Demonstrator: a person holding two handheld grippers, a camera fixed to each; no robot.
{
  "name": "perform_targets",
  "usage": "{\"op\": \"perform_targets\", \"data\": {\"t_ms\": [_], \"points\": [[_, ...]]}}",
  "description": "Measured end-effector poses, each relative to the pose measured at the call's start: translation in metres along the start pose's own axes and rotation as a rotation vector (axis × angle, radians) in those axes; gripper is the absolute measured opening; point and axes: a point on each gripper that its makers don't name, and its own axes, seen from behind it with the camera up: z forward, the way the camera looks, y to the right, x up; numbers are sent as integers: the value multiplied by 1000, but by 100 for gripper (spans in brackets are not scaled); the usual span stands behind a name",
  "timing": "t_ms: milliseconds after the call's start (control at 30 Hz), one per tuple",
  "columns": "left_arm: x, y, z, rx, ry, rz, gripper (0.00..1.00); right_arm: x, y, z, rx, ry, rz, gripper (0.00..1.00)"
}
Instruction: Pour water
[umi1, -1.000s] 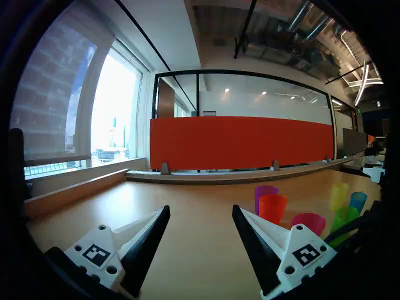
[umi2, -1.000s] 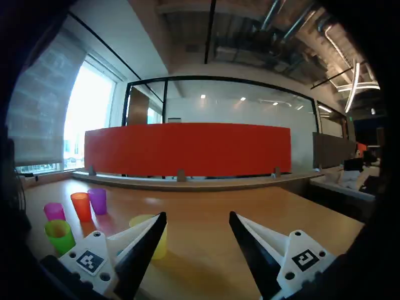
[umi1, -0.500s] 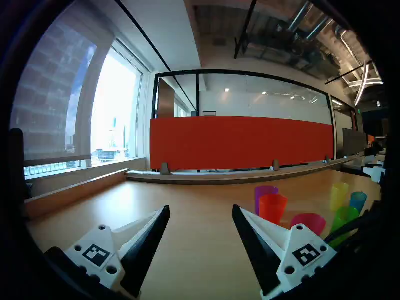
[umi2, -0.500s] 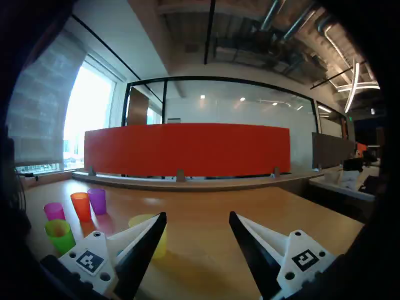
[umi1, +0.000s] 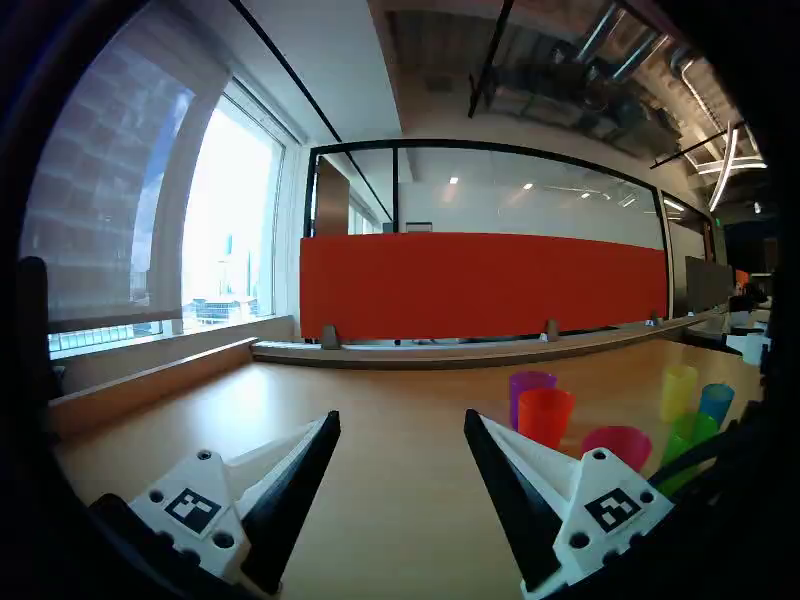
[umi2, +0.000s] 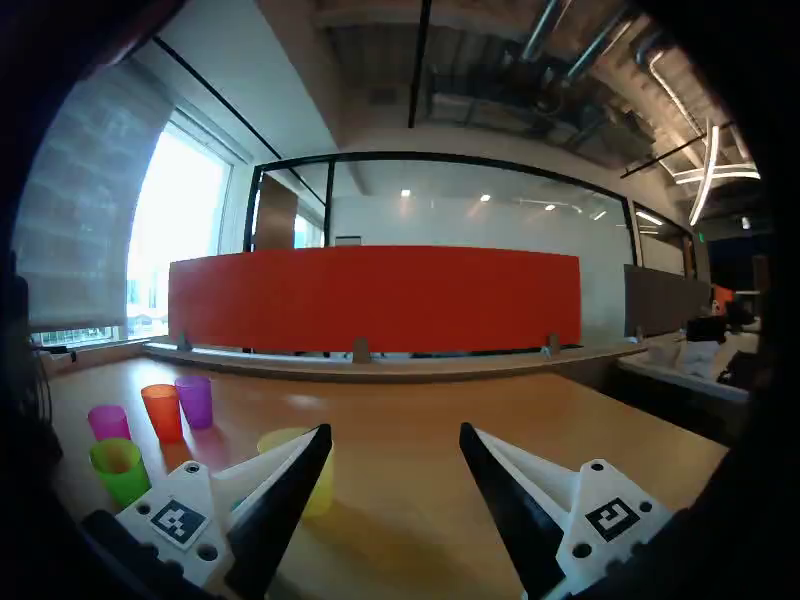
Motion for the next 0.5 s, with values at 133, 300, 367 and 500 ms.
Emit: {"op": "perform_targets", "data": {"t_ms": [133, 300, 367, 500], "points": [[0, 0, 0, 0, 0, 0, 92, 0, 0, 0, 0, 0, 0, 100], [1, -1, 0, 0, 0, 0, 92, 0, 0, 0, 0, -1, 1, 99], [1, -1, 0, 0, -1, 0, 92, -1, 0, 0, 0, -1, 1, 99], [2, -1, 0, 0, -1, 0, 92, -1, 1, 0, 0, 0, 1, 99]]}}
